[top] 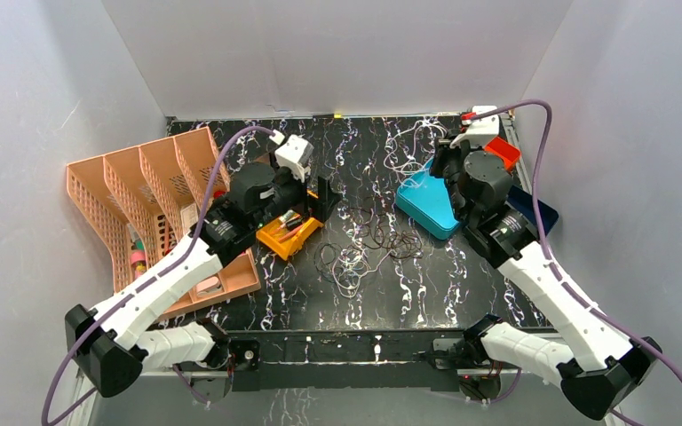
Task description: Untangle the cables
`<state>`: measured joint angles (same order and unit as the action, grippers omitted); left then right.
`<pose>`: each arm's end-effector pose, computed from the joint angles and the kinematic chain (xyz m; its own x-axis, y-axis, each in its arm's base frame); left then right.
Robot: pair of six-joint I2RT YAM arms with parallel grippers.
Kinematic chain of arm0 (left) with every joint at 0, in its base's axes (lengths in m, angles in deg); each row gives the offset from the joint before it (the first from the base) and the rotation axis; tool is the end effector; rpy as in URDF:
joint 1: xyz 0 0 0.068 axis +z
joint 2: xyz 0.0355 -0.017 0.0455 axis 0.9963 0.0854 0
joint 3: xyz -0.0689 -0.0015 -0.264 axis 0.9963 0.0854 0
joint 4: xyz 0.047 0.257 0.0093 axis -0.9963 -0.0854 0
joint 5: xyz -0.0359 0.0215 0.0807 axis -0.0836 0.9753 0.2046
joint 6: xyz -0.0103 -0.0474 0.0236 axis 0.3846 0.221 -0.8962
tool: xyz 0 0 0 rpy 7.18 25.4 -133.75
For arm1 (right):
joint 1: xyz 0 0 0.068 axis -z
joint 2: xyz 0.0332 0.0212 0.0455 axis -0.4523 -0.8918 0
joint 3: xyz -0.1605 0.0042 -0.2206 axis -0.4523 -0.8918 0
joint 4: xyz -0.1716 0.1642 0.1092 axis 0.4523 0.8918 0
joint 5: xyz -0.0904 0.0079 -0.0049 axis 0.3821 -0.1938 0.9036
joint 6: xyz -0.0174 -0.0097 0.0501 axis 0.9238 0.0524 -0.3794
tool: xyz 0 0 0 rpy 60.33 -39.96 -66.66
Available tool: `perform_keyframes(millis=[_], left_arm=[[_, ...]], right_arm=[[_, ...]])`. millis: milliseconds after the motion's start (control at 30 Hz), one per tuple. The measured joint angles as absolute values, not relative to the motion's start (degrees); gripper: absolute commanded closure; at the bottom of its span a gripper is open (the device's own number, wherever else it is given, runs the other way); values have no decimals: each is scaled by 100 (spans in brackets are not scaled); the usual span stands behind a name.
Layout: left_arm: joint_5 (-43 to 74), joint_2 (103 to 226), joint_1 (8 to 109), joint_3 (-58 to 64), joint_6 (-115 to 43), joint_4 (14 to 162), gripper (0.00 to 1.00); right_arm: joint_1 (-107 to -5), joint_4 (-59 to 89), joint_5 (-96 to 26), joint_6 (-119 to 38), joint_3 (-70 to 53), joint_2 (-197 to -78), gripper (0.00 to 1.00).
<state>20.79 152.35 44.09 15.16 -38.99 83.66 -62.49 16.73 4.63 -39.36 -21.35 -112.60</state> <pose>0.1938 -0.1710 0.3840 -0.1795 -0.0462 -0.9827 0.6740 0.7218 -0.1571 0.1837 0.1082 0.4272 0.0499 0.1397 -0.9889 -0.0637 0.9886 0.1365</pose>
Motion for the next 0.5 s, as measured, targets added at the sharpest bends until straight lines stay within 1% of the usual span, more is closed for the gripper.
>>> perform_keyframes(millis=[200, 500], left_arm=[[2431, 15788, 4422, 1494, -3669, 8043, 2], [2385, 16633, 4791, 1315, -3484, 7977, 2]], right_arm=[[-5816, 1687, 553, -3907, -2135, -11529, 100], [-4398, 1667, -118, -4226, -2229, -11900, 100]])
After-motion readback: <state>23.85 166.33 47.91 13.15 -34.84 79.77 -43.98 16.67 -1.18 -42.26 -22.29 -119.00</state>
